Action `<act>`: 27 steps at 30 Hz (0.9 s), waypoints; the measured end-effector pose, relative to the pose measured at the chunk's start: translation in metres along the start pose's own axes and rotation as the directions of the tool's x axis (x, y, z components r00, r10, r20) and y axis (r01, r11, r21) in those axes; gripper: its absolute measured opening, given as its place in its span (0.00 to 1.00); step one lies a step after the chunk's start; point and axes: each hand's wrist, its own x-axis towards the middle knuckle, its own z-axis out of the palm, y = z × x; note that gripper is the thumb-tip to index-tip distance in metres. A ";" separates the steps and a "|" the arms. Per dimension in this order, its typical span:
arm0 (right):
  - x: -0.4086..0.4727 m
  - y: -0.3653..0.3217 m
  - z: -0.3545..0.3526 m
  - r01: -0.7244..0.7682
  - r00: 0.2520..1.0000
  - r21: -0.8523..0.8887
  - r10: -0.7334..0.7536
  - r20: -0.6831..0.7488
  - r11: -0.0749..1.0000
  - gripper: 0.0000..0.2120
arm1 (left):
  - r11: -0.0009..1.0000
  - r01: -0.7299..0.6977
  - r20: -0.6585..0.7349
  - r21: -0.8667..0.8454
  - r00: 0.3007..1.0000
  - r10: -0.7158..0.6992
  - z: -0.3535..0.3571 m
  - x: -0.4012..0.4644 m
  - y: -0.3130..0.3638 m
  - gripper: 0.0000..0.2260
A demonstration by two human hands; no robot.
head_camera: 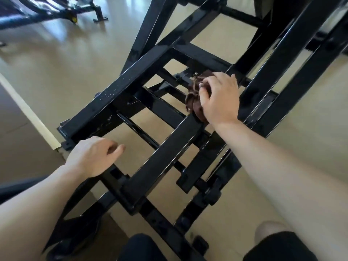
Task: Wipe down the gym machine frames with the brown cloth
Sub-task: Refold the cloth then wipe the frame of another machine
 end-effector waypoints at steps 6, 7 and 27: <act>-0.093 -0.072 0.007 0.050 0.998 0.100 -0.053 0.034 0.994 0.09 | 0.998 0.000 0.042 -0.066 0.999 0.003 -0.001 0.004 -0.003 0.25; -0.116 -0.084 0.010 0.083 0.994 0.147 -0.091 0.052 0.986 0.08 | 0.998 0.000 0.043 -0.070 0.999 0.003 -0.001 0.005 -0.004 0.25; -0.032 -0.030 0.008 -0.245 0.968 -0.077 0.241 -0.066 0.966 0.15 | 0.983 -0.006 0.020 -0.182 1.000 0.010 -0.003 0.002 0.015 0.22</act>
